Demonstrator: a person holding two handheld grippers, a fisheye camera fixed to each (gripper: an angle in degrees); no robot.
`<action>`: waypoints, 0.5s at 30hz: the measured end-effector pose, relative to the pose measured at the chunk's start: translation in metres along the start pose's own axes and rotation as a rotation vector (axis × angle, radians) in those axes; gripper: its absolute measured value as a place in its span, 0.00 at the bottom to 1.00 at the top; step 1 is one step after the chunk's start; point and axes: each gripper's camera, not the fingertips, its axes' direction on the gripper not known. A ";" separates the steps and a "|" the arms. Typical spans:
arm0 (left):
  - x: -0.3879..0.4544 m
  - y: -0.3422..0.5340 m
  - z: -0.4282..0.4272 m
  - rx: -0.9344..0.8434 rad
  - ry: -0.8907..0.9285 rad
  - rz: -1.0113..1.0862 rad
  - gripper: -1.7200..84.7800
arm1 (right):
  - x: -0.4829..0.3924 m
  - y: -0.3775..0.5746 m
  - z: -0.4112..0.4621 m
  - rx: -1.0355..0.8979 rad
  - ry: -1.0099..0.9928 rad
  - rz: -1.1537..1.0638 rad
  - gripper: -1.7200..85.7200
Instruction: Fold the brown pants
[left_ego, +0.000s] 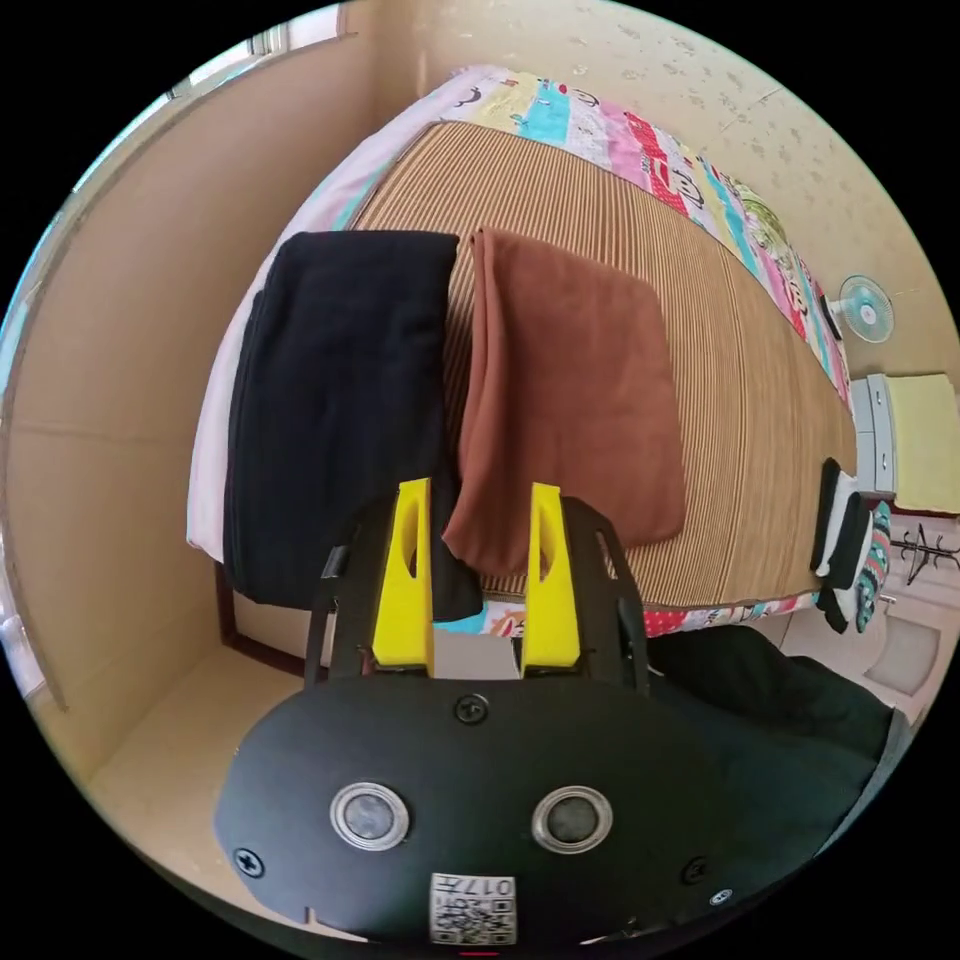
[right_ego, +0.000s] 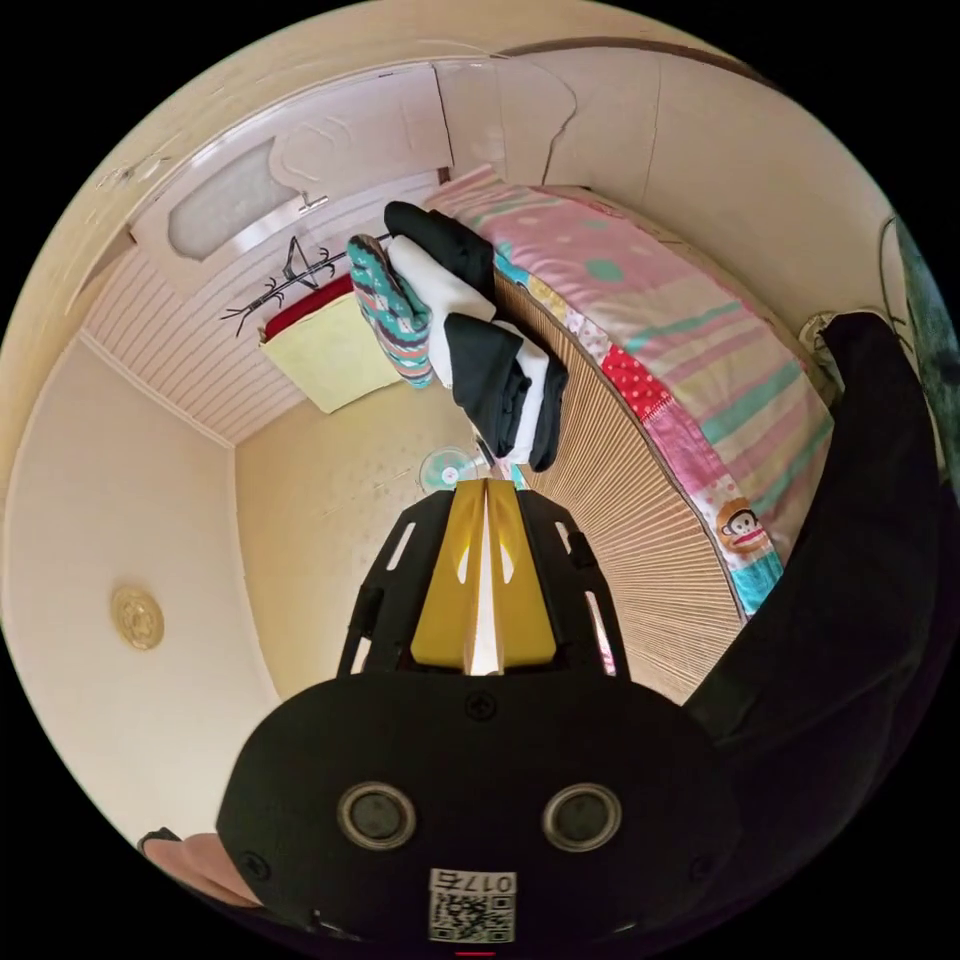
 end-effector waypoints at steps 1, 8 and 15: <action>0.003 -0.003 0.009 -0.024 -0.007 -0.001 0.18 | -0.002 0.000 -0.005 0.014 -0.010 -0.002 0.02; 0.023 0.041 0.087 -0.174 0.142 -0.160 0.08 | -0.037 0.001 -0.046 0.093 -0.081 -0.066 0.02; 0.103 0.089 0.107 -0.258 0.581 0.013 0.06 | -0.042 0.006 -0.070 0.113 -0.031 -0.084 0.02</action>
